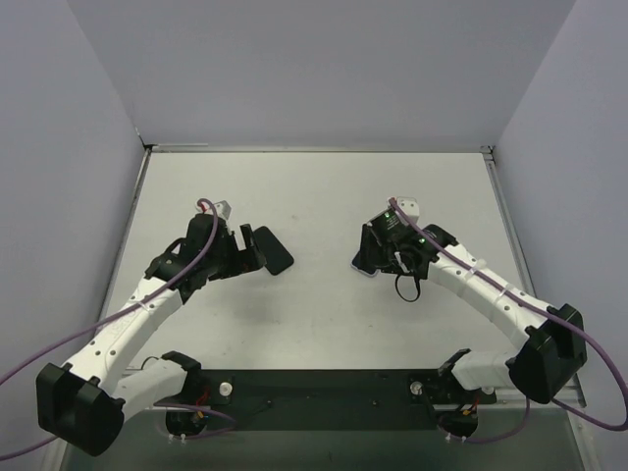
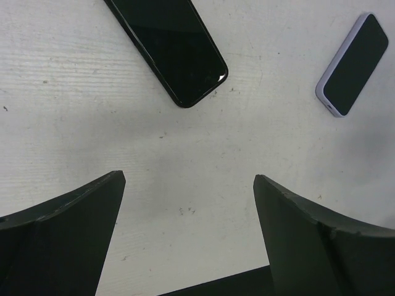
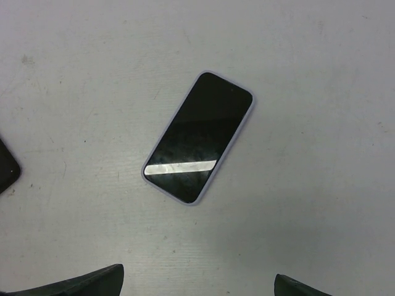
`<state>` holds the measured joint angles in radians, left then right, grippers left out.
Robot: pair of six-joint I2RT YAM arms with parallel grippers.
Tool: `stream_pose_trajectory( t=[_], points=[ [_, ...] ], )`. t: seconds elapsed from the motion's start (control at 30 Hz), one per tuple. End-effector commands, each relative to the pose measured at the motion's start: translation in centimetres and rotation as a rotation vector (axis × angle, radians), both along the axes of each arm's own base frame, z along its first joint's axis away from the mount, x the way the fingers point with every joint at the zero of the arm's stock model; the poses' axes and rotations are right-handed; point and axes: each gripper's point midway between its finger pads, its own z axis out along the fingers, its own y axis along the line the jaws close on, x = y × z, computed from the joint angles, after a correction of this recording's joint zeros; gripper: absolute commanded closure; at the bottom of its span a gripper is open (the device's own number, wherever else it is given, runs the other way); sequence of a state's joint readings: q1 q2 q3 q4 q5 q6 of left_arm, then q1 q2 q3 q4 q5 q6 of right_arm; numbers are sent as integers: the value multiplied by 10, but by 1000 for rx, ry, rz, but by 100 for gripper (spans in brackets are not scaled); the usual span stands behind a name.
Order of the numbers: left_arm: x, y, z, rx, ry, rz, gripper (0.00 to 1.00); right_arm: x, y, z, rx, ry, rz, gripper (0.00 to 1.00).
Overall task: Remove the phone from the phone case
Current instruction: Pick up the phone at the center of the board.
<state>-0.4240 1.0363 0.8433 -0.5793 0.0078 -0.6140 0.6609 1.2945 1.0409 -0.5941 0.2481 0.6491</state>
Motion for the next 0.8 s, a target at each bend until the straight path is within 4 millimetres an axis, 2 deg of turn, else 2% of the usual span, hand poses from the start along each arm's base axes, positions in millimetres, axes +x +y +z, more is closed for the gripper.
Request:
stream_pose_trajectory(
  t=[0.0,0.07,0.13,0.17,0.2,0.27,0.33,0.47,0.57,0.77],
  points=[
    [11,14,12,58,-22,69,3,8,-2,7,-22,0,-60,1],
    [11,24,8,103,3,119,3,13,0,10,-15,0,-80,2],
    [9,33,1,156,67,165,3,16,0,4,-30,28,-105,2],
    [9,41,-1,187,85,207,3,22,2,9,-27,21,-117,2],
    [6,44,-6,220,124,211,3,24,-2,2,-49,48,-139,2],
    [5,48,-11,254,154,217,3,34,-2,4,-32,61,-184,2],
    [2,46,-17,262,193,193,3,44,-12,-4,-35,95,-261,3],
    [-5,34,-27,230,259,134,2,66,-9,-9,-3,114,-331,2],
    [-6,27,-29,206,264,106,3,80,1,-20,-5,157,-339,2],
    [-5,23,-17,178,223,81,3,84,4,-71,-45,294,-387,1]
  ],
)
